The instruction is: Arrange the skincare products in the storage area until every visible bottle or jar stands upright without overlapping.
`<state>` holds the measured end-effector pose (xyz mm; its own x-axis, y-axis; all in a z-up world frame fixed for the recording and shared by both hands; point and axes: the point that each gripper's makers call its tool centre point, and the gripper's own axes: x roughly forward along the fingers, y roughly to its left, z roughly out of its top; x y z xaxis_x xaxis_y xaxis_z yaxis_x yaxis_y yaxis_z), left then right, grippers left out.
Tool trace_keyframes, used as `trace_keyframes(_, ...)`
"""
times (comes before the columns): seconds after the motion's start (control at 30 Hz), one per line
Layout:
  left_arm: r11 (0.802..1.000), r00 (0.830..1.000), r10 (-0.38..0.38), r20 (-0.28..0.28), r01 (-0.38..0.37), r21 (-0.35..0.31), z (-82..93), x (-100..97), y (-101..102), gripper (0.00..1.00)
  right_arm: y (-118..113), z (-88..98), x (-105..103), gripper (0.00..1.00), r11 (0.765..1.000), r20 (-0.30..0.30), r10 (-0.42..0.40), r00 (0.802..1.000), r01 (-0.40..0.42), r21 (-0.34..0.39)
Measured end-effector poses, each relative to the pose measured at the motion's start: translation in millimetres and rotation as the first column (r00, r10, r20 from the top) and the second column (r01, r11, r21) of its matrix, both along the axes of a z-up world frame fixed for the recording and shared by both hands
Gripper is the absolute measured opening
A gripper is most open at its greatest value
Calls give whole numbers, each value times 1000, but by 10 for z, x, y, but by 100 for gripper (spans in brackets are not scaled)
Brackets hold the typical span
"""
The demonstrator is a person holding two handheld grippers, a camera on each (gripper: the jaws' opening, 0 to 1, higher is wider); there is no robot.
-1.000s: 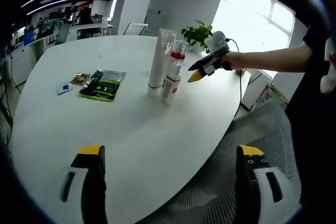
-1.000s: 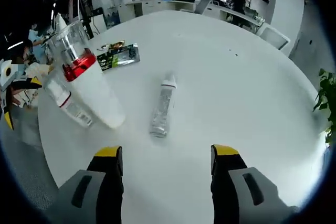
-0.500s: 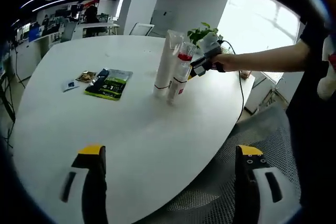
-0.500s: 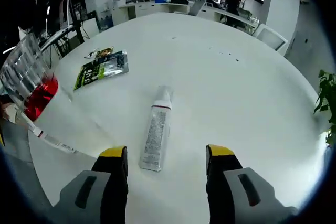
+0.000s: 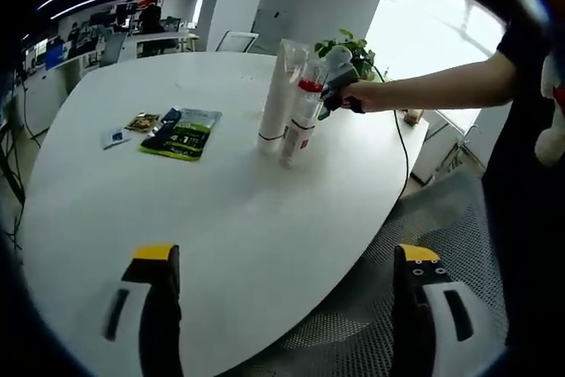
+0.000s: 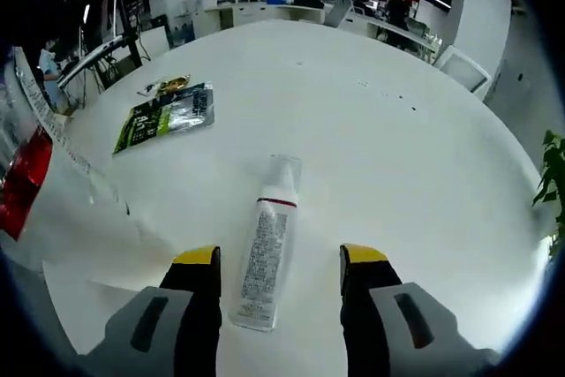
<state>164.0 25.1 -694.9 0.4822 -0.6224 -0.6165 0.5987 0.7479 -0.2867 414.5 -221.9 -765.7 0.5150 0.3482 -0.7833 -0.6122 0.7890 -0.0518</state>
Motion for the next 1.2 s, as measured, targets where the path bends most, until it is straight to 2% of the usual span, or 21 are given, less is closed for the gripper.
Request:
trace_keyframes(0.07,1000,1000,2,-3,-2,-1,-6,1,5,93,8,-4,5,53,1000,-2,-13,1000,13,24)
trace_keyframes(0.4,1000,1000,2,-4,-2,5,-25,4,13,93,-6,-18,40,48,1000,19,-9,1000,9,29)
trace_keyframes(0.5,1000,1000,3,-2,-3,5,-22,7,12,93,15,-18,43,40,999,28,-1,1000,0,33)
trace_keyframes(0.57,1000,1000,2,-1,-2,9,-24,6,13,93,30,-66,-30,30,1000,12,10,1000,-10,22)
trace_keyframes(0.6,1000,1000,0,0,0,10,-24,4,9,93,90,-56,15,24,998,46,51,998,-53,31)
trace_keyframes(0.63,1000,1000,-1,1,1,11,-23,3,6,93,62,-34,33,23,999,48,37,998,-38,22)
trace_keyframes(1.2,1000,1000,-5,-2,5,19,-35,-1,4,93,68,3,55,21,999,37,35,999,-36,32)
